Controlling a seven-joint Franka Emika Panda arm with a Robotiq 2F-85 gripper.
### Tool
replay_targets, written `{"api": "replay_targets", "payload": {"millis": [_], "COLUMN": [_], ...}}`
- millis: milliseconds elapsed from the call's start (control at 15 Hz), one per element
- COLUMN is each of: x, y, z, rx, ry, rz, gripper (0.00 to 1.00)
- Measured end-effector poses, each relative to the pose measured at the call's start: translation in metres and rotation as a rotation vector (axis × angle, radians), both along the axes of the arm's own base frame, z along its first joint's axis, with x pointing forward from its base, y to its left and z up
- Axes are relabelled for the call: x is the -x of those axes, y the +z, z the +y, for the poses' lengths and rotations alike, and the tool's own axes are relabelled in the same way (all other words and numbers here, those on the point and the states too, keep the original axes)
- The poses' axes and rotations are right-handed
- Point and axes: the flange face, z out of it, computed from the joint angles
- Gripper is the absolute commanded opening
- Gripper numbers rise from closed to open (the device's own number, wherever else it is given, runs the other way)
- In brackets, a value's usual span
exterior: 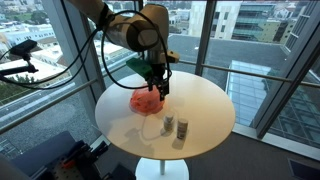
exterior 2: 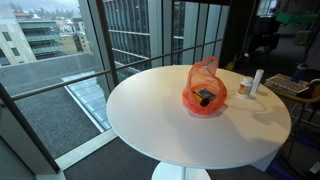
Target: Put the white bowl into the carrier bag
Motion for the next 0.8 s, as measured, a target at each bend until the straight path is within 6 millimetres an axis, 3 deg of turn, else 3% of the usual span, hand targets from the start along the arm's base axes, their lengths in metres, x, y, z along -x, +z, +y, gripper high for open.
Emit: {"api": "replay_targets", "payload": {"millis": [333, 800], "x": [-0.011, -0.017], "y": [-0.010, -0.052], "z": [-0.009, -0.028], "rx": [0.012, 0.028], "ry": [-0.015, -0.046], "rz": [-0.073, -0.087], "gripper": [1.00, 1.00]}}
